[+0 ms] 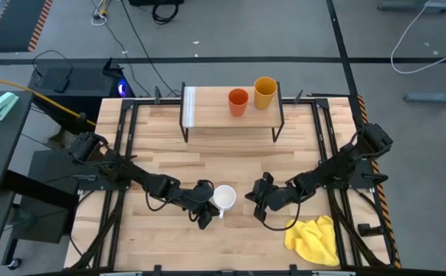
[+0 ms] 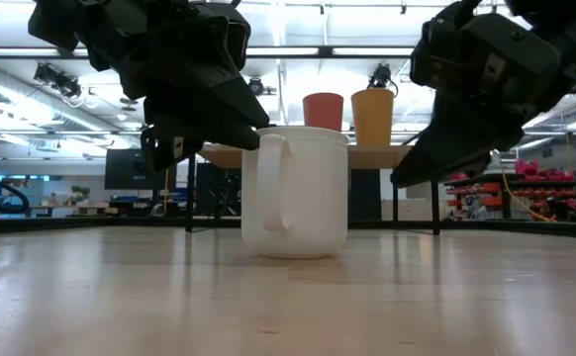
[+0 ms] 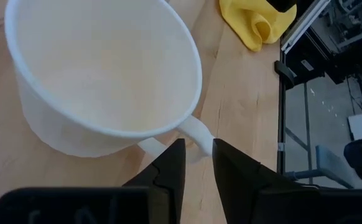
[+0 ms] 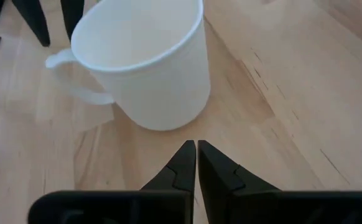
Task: Stack small to large cups/mugs on shelf
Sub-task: Put the white mug on the shelf
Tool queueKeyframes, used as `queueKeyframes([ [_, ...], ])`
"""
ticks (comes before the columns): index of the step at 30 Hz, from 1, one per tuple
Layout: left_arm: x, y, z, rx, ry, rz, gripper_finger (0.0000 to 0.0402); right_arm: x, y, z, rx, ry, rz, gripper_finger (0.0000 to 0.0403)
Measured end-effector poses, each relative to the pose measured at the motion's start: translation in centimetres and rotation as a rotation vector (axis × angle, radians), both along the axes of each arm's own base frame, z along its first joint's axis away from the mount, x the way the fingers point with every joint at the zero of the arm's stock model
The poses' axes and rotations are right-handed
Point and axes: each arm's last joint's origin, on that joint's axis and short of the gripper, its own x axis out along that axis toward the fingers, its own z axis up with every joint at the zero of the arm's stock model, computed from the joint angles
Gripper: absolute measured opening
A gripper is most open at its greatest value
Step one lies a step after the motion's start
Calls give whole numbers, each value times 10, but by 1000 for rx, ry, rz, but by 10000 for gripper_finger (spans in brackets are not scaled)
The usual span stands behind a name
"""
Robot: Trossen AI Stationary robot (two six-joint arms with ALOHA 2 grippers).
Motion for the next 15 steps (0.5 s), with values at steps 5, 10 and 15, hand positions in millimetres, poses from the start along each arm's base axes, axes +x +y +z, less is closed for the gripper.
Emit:
queueKeyframes([
  [5, 0, 0, -1, -16, 5, 11, 93, 3, -5, 0, 15, 6, 9, 22],
  [10, 2, 0, -5, -38, 16, 29, 94, 4, -7, 0, 22, 11, 20, 23],
  [15, 4, 1, -7, -43, 11, 34, 93, 5, -7, 1, 23, 3, 26, 22],
])
